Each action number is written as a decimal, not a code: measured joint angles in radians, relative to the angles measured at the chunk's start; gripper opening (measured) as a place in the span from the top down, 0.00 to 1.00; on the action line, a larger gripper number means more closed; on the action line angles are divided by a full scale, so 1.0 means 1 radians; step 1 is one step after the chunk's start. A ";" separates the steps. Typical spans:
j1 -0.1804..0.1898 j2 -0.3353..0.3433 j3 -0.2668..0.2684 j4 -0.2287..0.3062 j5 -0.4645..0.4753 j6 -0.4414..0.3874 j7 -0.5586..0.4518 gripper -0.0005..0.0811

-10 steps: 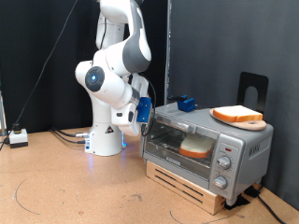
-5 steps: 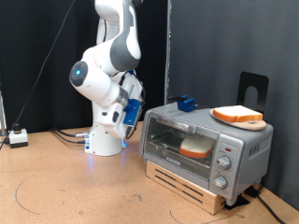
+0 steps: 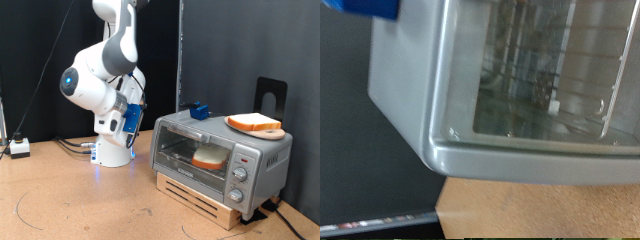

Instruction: Make a piece of toast with the oven

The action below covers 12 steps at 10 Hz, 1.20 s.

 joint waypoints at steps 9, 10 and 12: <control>-0.046 0.254 -0.057 0.214 -0.002 0.003 0.053 0.00; -0.046 0.255 -0.057 0.223 0.021 -0.058 0.050 0.00; -0.040 0.265 -0.039 0.252 0.110 -0.106 0.055 0.00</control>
